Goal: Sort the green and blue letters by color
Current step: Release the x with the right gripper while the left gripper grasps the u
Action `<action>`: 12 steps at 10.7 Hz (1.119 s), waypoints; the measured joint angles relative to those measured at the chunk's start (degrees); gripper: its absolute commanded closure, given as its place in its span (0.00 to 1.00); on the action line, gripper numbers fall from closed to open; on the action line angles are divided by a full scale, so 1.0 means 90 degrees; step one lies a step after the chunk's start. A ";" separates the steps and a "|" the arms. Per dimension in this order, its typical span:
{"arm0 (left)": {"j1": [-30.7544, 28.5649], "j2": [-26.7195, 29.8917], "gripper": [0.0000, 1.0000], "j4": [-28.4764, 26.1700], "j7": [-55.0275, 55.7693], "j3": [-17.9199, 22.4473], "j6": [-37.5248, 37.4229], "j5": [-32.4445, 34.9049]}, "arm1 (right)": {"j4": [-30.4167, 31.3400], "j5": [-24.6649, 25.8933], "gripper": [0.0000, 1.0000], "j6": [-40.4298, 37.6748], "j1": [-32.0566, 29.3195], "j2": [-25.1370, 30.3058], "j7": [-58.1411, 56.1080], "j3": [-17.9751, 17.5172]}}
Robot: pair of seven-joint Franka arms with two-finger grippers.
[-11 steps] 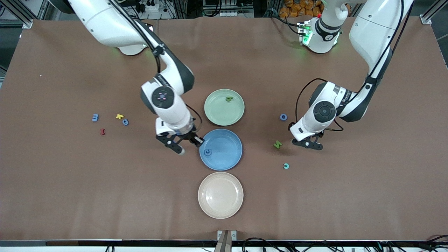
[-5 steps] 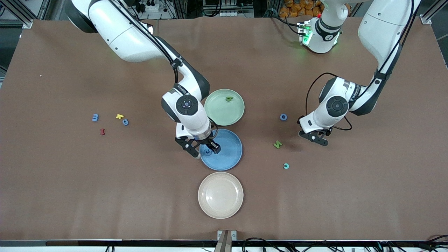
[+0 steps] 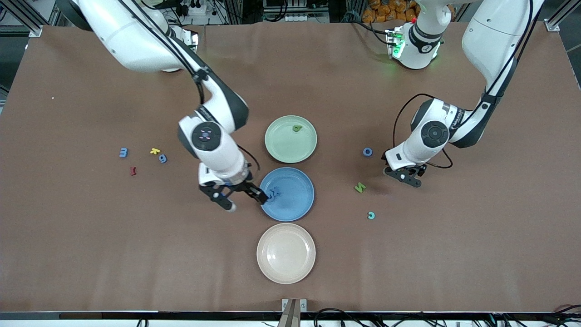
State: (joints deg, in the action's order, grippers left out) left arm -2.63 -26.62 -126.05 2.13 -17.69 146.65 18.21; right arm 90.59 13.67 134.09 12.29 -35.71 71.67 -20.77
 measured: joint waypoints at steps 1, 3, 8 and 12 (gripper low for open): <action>0.0001 -0.0008 0.00 0.0000 0.0000 -0.0003 0.0020 0.0000 | 0.0550 -0.0001 0.00 -0.0183 -0.0351 0.0479 -0.0605 -0.0093; -0.0002 -0.0015 1.00 -0.0001 0.0000 -0.0004 0.0038 0.0000 | 0.1719 -0.0013 0.00 -0.0386 -0.0990 0.1337 -0.2043 -0.0163; -0.0015 0.0016 1.00 0.0013 0.0575 -0.0030 0.0118 -0.0001 | 0.3631 -0.0644 0.04 -0.0416 -0.2374 0.2637 -0.6484 -0.0167; 0.0048 0.0039 1.00 0.0010 0.0935 -0.0046 0.0115 -0.0001 | 0.4406 -0.0750 0.16 -0.0175 -0.3038 0.2959 -0.8843 -0.0116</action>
State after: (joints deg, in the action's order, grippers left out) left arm -2.20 -26.27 -125.96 10.54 -18.10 147.68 18.20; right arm 130.25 6.92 132.51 -15.06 -9.08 -7.92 -21.82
